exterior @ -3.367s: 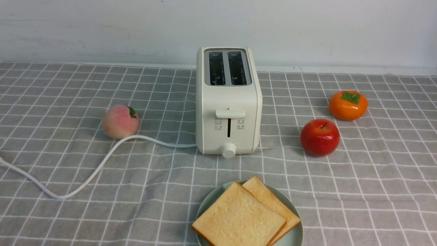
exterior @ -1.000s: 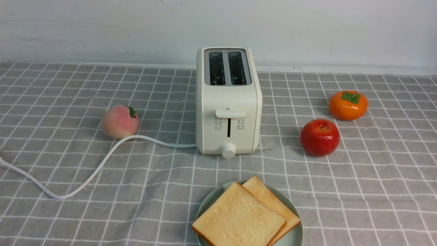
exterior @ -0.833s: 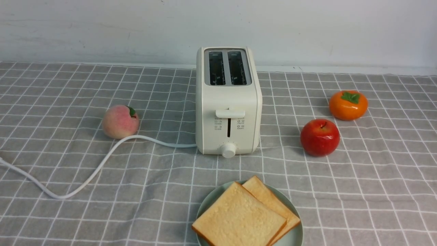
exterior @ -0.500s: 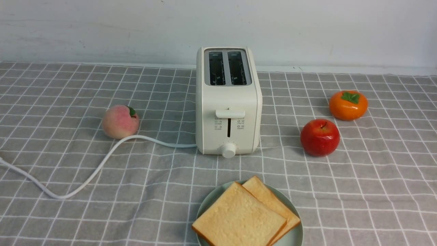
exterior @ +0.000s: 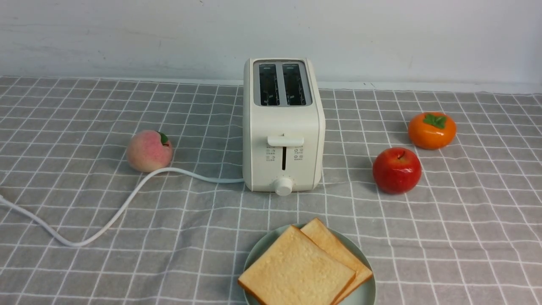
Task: Take toasted bread from bread machine on grey coffee table place on plate.
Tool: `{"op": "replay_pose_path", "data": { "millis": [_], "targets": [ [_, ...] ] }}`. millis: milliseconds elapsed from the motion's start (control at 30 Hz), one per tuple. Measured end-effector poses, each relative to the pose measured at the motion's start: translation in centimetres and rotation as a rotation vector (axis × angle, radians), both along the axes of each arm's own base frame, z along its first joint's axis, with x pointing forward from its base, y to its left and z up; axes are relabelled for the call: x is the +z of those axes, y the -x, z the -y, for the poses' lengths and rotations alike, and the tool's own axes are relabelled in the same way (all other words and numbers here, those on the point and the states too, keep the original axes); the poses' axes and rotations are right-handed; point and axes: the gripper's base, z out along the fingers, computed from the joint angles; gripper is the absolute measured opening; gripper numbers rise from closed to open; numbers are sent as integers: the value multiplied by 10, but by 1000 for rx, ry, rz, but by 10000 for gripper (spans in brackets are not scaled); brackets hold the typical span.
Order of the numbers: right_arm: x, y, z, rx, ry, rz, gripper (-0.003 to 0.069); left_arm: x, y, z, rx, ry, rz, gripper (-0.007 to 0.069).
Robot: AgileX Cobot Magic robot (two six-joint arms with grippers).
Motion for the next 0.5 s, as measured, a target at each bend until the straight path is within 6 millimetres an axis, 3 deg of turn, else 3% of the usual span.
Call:
{"op": "replay_pose_path", "data": {
  "millis": [133, 333, 433, 500],
  "targets": [
    [-16, -1, -1, 3, 35, -134, 175, 0, 0, 0, 0, 0, 0, 15],
    [-70, -7, 4, -108, 90, -308, 181, 0, 0, 0, 0, 0, 0, 16],
    [-110, -12, 8, -192, 124, -433, 184, 0, 0, 0, 0, 0, -1, 16],
    [-118, -12, 10, -211, 124, -473, 187, 0, 0, 0, 0, 0, 0, 16]
  ]
}}
